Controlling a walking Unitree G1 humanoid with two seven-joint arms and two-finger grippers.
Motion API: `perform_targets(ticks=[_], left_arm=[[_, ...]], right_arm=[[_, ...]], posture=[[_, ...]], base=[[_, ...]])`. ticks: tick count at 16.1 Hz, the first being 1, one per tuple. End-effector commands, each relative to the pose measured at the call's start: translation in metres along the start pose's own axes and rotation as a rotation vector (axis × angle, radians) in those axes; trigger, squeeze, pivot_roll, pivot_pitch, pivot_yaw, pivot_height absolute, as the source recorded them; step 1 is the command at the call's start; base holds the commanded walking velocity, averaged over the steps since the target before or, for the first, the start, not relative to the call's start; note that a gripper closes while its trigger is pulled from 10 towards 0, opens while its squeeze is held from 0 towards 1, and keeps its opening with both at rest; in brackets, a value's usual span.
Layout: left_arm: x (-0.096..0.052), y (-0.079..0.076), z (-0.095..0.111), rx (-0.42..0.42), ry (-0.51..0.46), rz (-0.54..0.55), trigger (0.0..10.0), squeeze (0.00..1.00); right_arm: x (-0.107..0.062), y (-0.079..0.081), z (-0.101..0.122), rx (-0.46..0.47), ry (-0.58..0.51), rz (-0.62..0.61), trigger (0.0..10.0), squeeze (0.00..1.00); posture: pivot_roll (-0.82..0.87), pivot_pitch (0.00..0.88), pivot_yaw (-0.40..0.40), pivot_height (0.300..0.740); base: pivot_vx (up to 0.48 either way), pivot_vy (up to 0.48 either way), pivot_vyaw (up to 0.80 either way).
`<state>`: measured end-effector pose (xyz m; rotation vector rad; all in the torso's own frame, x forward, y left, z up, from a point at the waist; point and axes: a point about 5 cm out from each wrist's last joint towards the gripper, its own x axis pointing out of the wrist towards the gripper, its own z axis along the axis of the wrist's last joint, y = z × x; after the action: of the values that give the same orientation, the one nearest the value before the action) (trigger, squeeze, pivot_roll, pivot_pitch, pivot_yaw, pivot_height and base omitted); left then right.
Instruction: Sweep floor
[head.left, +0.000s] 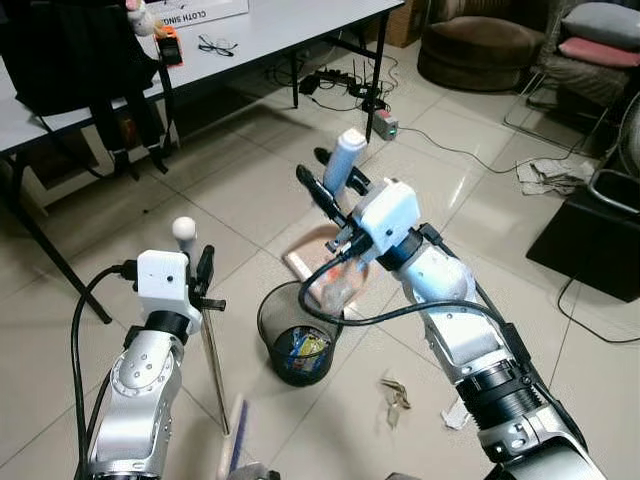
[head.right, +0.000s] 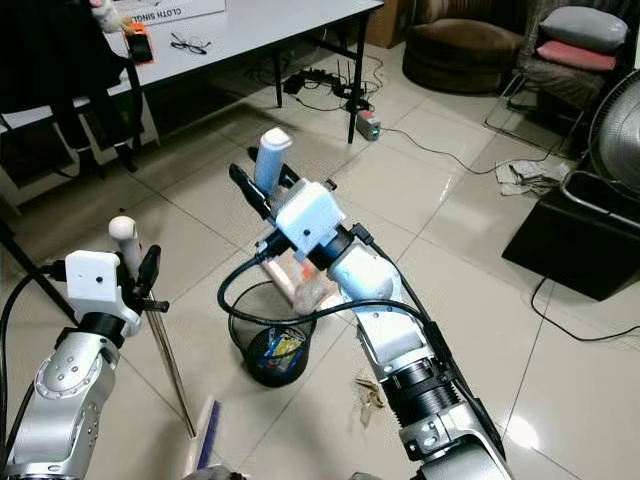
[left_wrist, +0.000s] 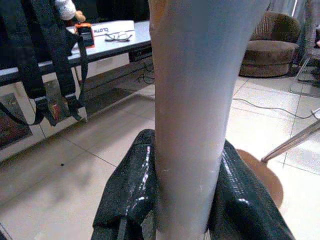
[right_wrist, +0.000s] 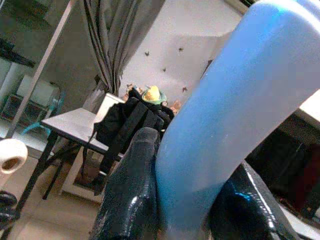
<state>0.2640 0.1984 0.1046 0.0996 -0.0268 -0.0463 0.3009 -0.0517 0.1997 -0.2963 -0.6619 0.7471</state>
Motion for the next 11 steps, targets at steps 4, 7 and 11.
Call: perform_targets(ticks=[4, 7, 11], left_arm=[[0.005, -0.003, 0.006, 0.022, -0.029, -0.019, 10.0, 0.0], [0.006, -0.003, 0.006, 0.026, -0.032, -0.029, 10.0, 0.0], [0.015, -0.006, 0.005, 0.006, -0.005, -0.088, 10.0, 0.0]], right_arm=[[0.003, -0.008, 0.011, -0.074, -0.073, -0.01, 10.0, 0.0], [0.001, -0.045, 0.026, -0.142, -0.108, -0.189, 10.0, 0.0], [-0.035, -0.136, 0.059, -0.106, -0.03, -0.589, 10.0, 0.0]], posture=[[-0.05, 0.02, 0.023, 0.74], [-0.05, 0.02, 0.021, 0.74], [-0.08, 0.034, 0.035, 0.74]], base=[[0.0, 0.0, 0.0], [0.0, 0.0, 0.0], [0.0, 0.0, 0.0]])
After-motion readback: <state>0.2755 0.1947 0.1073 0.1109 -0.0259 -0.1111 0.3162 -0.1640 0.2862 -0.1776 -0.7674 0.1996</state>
